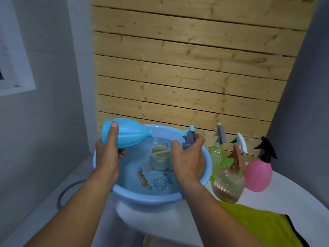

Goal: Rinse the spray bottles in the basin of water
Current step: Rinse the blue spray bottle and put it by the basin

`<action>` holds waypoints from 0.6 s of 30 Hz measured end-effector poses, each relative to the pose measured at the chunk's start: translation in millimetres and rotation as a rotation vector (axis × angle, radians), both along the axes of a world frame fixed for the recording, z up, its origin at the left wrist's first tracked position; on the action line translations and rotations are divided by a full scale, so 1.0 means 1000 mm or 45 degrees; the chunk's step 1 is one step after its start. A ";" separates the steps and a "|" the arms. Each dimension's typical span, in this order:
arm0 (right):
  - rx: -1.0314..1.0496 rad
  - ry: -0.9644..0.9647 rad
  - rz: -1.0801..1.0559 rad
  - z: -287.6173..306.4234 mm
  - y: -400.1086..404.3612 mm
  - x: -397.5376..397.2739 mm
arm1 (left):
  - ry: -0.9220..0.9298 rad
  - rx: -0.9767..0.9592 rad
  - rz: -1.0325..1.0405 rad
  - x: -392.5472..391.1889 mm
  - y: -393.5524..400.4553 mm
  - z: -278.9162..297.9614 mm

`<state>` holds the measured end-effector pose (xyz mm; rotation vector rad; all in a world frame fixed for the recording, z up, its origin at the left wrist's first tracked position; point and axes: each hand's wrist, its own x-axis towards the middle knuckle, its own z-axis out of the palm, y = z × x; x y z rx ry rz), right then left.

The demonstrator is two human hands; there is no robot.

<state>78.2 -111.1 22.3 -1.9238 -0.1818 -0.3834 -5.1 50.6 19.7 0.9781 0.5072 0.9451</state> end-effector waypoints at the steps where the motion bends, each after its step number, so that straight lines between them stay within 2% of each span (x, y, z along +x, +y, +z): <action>1: -0.114 0.081 0.084 -0.001 0.002 -0.001 | 0.020 0.008 -0.024 0.000 -0.001 0.000; 7: -0.586 0.375 0.471 -0.007 0.007 -0.001 | 0.086 0.058 -0.099 -0.002 -0.006 0.003; 10: -0.815 0.426 0.565 -0.010 0.012 -0.001 | 0.097 0.098 -0.152 -0.002 -0.007 0.004; 16: -1.260 0.180 0.311 -0.008 0.014 0.004 | 0.116 0.084 -0.241 -0.002 -0.007 0.004; 18: -1.297 0.126 0.281 -0.003 0.012 0.017 | 0.126 0.058 -0.254 -0.001 -0.006 0.004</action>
